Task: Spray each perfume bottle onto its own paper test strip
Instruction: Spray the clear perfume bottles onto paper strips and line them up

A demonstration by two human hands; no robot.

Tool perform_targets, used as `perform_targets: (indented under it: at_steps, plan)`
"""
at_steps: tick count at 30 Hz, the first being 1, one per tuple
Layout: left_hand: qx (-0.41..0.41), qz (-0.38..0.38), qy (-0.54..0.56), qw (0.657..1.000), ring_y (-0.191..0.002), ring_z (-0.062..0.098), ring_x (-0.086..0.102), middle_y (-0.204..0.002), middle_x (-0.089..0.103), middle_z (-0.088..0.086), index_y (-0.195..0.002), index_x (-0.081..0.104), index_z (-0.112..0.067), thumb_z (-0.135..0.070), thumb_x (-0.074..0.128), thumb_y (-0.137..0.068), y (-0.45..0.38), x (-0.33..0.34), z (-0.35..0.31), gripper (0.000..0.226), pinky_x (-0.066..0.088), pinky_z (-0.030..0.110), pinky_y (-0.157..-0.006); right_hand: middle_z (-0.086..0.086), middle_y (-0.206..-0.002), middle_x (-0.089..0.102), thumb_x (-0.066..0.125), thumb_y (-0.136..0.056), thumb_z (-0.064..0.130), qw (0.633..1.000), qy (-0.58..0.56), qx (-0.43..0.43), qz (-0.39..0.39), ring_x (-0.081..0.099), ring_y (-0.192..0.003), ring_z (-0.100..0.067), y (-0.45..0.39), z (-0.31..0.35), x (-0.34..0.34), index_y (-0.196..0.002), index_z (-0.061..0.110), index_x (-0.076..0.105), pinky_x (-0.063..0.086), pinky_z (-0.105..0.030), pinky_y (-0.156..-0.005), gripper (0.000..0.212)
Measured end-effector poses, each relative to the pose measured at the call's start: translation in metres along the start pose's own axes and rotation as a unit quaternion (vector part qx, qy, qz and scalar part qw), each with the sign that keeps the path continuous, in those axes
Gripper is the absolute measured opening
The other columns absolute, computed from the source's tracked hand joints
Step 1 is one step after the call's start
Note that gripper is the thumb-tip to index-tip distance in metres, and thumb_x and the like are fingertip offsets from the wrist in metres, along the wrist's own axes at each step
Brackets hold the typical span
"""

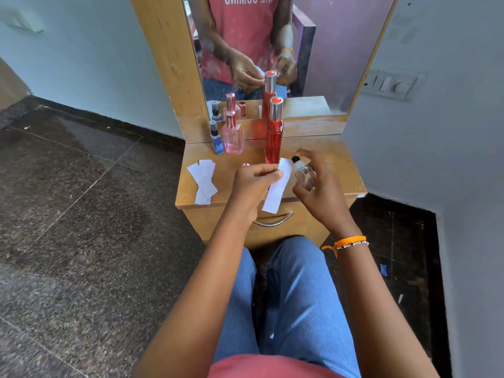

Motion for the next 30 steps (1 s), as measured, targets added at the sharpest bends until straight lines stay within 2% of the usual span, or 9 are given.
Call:
perform_targets:
  at_steps: [3, 7, 11, 14, 18, 22, 24, 27, 30]
  plan:
    - [0.006, 0.004, -0.012, 1.000, -0.073, 0.004, 0.059, -0.084, 0.064, -0.004, -0.106, 0.068, -0.003, -0.005, 0.066, -0.083, 0.001, 0.002, -0.001, 0.024, 0.046, 0.011, -0.057, 0.021, -0.076, 0.046, 0.060, -0.075, -0.002, 0.998, 0.066, -0.025, 0.002, 0.046, -0.063, -0.002, -0.001, 0.004, 0.003, -0.124, 0.021, 0.050, 0.034, -0.011, -0.060, 0.056]
    - [0.005, -0.005, -0.008, 1.000, -0.074, 0.007, 0.058, -0.083, 0.063, -0.004, -0.106, 0.068, -0.002, -0.005, 0.066, -0.082, 0.001, 0.002, 0.000, 0.024, 0.046, 0.017, -0.062, 0.000, -0.107, 0.062, 0.062, -0.078, 0.002, 0.993, 0.116, -0.032, 0.009, 0.050, -0.082, -0.009, 0.000, 0.003, 0.006, -0.129, 0.021, 0.048, 0.040, -0.023, -0.069, 0.056]
    - [0.004, -0.008, -0.006, 1.000, -0.074, 0.008, 0.059, -0.086, 0.065, 0.000, -0.104, 0.069, -0.002, -0.005, 0.067, -0.082, 0.001, 0.001, 0.001, 0.023, 0.046, 0.018, -0.062, -0.002, -0.117, 0.061, 0.062, -0.079, 0.001, 0.991, 0.127, -0.036, 0.014, 0.053, -0.085, -0.010, 0.001, 0.002, 0.008, -0.129, 0.023, 0.047, 0.045, -0.027, -0.074, 0.057]
    - [0.001, -0.008, -0.004, 1.000, -0.073, 0.006, 0.059, -0.084, 0.065, -0.002, -0.104, 0.069, -0.003, -0.005, 0.067, -0.082, 0.001, 0.001, 0.002, 0.022, 0.046, 0.016, -0.061, -0.001, -0.114, 0.061, 0.062, -0.078, 0.000, 0.991, 0.126, -0.031, 0.015, 0.052, -0.081, -0.009, 0.001, 0.001, 0.009, -0.128, 0.024, 0.046, 0.042, -0.025, -0.069, 0.058]
    - [-0.003, -0.006, -0.003, 1.000, -0.074, 0.007, 0.059, -0.084, 0.065, -0.003, -0.104, 0.069, -0.004, -0.006, 0.066, -0.082, 0.001, 0.000, 0.003, 0.022, 0.045, 0.016, -0.060, 0.006, -0.101, 0.057, 0.061, -0.078, -0.001, 0.990, 0.134, -0.031, 0.018, 0.046, -0.069, -0.005, 0.001, 0.001, 0.009, -0.127, 0.023, 0.047, 0.033, -0.016, -0.059, 0.056]
    - [-0.008, -0.010, -0.005, 1.000, -0.080, 0.012, 0.060, -0.092, 0.066, 0.004, -0.104, 0.069, -0.005, -0.007, 0.067, -0.081, 0.000, -0.002, 0.005, 0.022, 0.045, 0.018, -0.062, 0.001, -0.109, 0.061, 0.060, -0.077, -0.003, 0.990, 0.138, -0.028, 0.028, 0.043, -0.067, -0.005, 0.001, -0.002, 0.012, -0.128, 0.021, 0.046, 0.029, -0.009, -0.059, 0.058]
    - [-0.007, -0.011, -0.007, 1.000, -0.083, 0.013, 0.060, -0.092, 0.067, 0.003, -0.104, 0.069, -0.005, -0.007, 0.068, -0.081, 0.000, -0.003, 0.006, 0.023, 0.046, 0.019, -0.065, 0.001, -0.104, 0.061, 0.059, -0.077, -0.003, 0.989, 0.140, -0.024, 0.027, 0.042, -0.066, -0.004, 0.001, -0.003, 0.012, -0.128, 0.021, 0.046, 0.028, -0.008, -0.058, 0.058]
    - [-0.005, -0.012, -0.009, 1.000, -0.085, 0.013, 0.060, -0.089, 0.066, 0.000, -0.105, 0.069, -0.004, -0.006, 0.068, -0.081, 0.000, -0.004, 0.006, 0.024, 0.047, 0.019, -0.069, 0.009, -0.079, 0.052, 0.057, -0.078, -0.003, 0.995, 0.104, -0.013, 0.004, 0.043, -0.058, -0.002, 0.001, -0.003, 0.010, -0.124, 0.018, 0.047, 0.031, -0.014, -0.055, 0.052]
    - [-0.006, -0.018, -0.009, 1.000, -0.085, 0.012, 0.059, -0.091, 0.066, 0.001, -0.105, 0.069, -0.004, -0.006, 0.068, -0.081, 0.001, -0.004, 0.007, 0.024, 0.047, 0.019, -0.069, 0.002, -0.078, 0.053, 0.056, -0.082, 0.001, 0.999, -0.031, 0.035, -0.024, 0.049, -0.057, -0.013, 0.002, -0.007, 0.005, -0.120, 0.022, 0.045, 0.041, -0.025, -0.054, 0.044]
Point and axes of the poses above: each hand's wrist, its own y-axis away from the middle knuckle, its own x-axis out of the palm, z = x × y, the point moved 8 cm from there along -y, towards the middle knuckle
